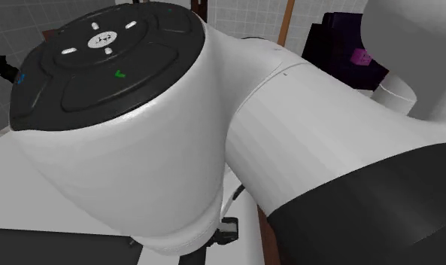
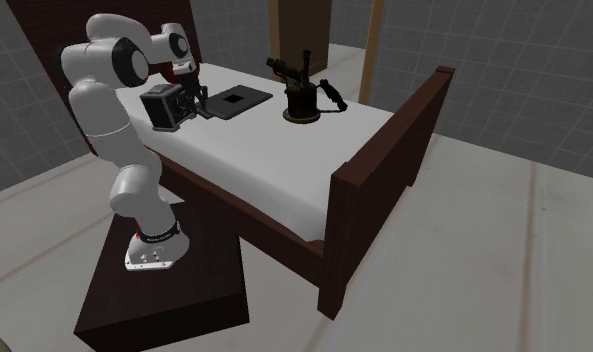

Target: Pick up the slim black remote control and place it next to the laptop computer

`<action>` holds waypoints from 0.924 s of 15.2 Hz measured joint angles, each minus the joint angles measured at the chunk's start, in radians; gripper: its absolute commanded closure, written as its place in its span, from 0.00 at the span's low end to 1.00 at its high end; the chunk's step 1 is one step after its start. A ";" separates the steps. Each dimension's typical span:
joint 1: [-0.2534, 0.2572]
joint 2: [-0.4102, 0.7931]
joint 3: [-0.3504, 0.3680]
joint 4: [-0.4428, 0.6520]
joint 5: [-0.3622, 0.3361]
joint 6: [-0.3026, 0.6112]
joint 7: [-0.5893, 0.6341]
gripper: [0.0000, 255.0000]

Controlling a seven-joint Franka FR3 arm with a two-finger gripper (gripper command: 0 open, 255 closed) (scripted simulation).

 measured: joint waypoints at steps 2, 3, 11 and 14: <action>0.096 0.210 0.037 0.064 -0.180 -0.050 0.186 1.00; 0.150 0.247 0.016 0.091 -0.211 -0.067 0.225 1.00; 0.700 0.592 -0.221 0.447 -0.448 -0.249 0.474 1.00; 0.870 0.696 -0.283 0.619 -0.508 -0.320 0.508 1.00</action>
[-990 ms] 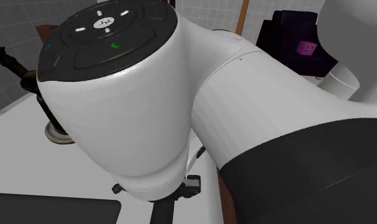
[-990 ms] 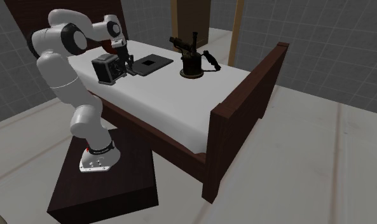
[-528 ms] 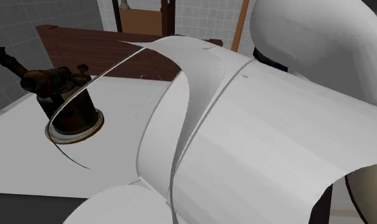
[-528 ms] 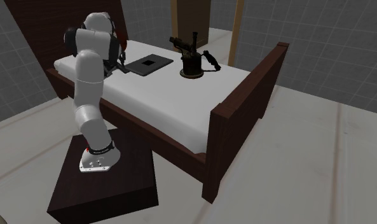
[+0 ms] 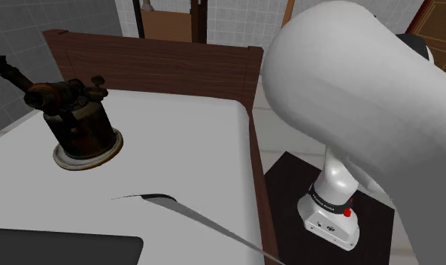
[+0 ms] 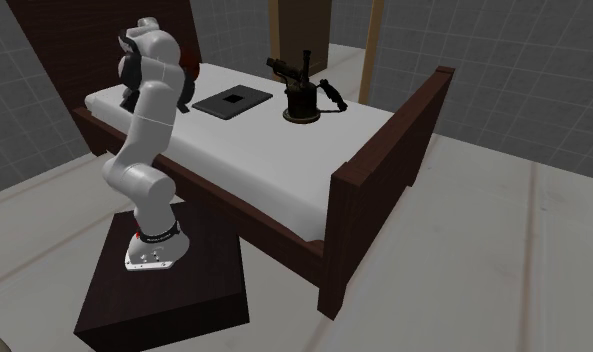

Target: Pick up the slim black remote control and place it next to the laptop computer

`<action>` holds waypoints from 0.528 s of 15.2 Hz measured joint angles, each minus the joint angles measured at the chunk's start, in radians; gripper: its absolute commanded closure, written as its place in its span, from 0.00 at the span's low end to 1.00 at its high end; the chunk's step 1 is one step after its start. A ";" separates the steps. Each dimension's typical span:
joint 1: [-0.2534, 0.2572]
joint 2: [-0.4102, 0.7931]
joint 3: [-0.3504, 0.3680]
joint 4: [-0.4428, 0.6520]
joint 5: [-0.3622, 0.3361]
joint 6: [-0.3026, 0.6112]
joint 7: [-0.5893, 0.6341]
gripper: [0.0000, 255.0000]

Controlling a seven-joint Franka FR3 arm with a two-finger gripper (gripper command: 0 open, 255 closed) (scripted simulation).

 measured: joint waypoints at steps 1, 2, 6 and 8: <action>0.067 0.041 -0.023 0.077 -0.021 -0.031 0.007 1.00; 0.121 0.075 -0.043 0.144 -0.041 -0.056 0.006 1.00; 0.151 0.106 -0.057 0.157 -0.057 -0.042 0.021 1.00; 0.135 0.106 -0.055 0.120 -0.056 -0.014 0.031 1.00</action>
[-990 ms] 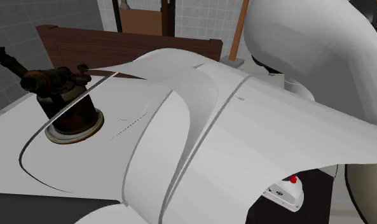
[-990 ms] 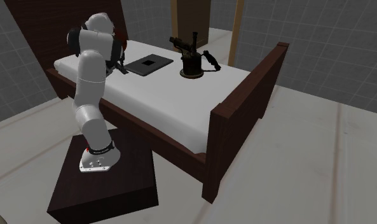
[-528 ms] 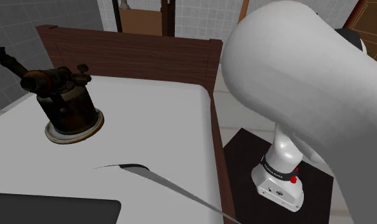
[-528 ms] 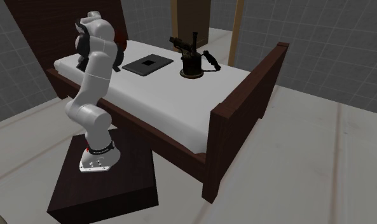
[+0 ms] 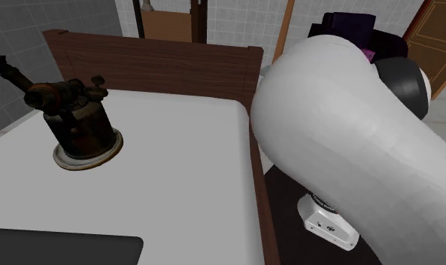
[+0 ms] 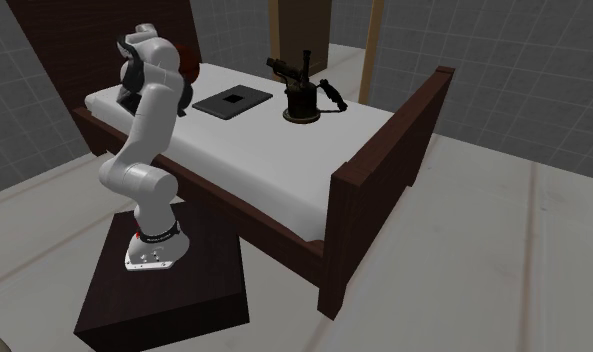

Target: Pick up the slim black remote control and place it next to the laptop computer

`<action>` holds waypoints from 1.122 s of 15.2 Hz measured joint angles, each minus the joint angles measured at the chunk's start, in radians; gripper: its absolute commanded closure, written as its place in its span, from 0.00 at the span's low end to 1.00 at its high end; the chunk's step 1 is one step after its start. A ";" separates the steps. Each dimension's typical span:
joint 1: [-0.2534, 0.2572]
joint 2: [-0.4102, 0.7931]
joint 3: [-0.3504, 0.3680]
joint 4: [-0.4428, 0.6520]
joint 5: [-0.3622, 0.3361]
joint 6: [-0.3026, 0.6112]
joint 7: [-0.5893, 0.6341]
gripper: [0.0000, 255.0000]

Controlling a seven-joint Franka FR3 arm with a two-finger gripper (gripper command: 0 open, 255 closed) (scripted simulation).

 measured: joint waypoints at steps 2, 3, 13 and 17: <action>0.004 0.011 -0.005 -0.008 -0.006 0.015 0.007 1.00; 0.001 0.013 -0.005 -0.018 -0.008 0.028 0.010 1.00; -0.034 0.027 -0.008 -0.112 -0.018 0.109 0.035 1.00; -0.034 0.027 -0.008 -0.113 -0.018 0.110 0.035 0.00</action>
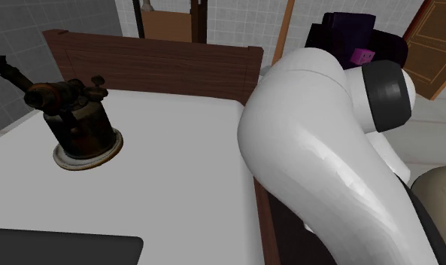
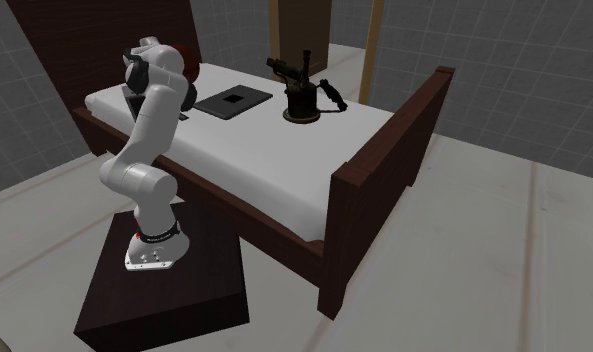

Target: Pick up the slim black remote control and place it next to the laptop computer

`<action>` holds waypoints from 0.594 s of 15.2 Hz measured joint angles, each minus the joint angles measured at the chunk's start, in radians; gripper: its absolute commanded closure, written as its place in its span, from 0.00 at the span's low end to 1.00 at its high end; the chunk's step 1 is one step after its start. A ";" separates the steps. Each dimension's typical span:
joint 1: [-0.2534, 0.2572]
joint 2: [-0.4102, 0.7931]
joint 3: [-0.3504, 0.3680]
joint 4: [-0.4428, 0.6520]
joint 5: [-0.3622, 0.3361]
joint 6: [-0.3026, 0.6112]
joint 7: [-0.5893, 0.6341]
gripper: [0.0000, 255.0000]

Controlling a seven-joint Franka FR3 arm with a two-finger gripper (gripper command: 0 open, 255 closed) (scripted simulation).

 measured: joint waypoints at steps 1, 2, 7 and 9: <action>0.000 0.000 0.000 0.000 0.000 0.000 0.000 0.00; 0.000 0.000 0.000 0.000 0.000 0.000 0.000 0.00; 0.027 0.002 -0.003 0.057 0.002 -0.042 -0.012 0.00; 0.079 0.018 -0.014 0.156 -0.004 -0.103 -0.031 0.00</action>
